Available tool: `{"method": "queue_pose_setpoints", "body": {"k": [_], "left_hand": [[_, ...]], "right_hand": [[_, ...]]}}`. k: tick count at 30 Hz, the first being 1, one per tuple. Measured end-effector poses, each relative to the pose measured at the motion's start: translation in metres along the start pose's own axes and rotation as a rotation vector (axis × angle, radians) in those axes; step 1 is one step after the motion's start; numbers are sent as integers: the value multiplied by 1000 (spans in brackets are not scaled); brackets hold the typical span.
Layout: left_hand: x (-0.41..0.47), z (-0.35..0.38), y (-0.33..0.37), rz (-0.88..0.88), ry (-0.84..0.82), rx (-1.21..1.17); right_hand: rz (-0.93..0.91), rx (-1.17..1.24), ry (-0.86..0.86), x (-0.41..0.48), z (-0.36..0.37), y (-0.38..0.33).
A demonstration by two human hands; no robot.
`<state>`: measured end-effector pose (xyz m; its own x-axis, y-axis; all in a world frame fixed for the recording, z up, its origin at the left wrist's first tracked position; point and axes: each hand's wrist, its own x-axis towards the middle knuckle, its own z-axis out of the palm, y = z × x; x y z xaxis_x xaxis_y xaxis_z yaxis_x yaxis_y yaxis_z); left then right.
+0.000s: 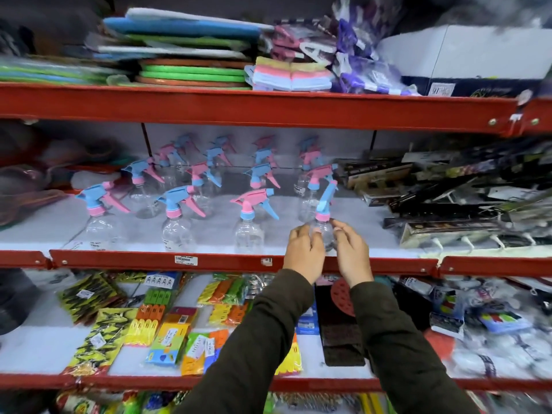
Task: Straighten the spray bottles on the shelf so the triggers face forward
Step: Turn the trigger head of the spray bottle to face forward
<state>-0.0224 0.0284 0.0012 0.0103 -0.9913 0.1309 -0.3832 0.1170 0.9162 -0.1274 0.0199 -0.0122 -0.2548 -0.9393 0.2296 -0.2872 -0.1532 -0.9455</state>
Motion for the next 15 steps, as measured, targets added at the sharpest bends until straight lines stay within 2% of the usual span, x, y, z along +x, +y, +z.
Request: {"method": "queue_pose_setpoints", "body": {"k": [8, 13, 15], "left_hand": [[16, -6, 1, -39, -50, -2], [6, -4, -7, -37, 28, -27], [3, -4, -8, -33, 11, -37]], "right_hand": [[-60, -87, 53, -10, -7, 6], [-17, -82, 27, -5, -6, 5], [-14, -74, 6, -7, -5, 4]]}}
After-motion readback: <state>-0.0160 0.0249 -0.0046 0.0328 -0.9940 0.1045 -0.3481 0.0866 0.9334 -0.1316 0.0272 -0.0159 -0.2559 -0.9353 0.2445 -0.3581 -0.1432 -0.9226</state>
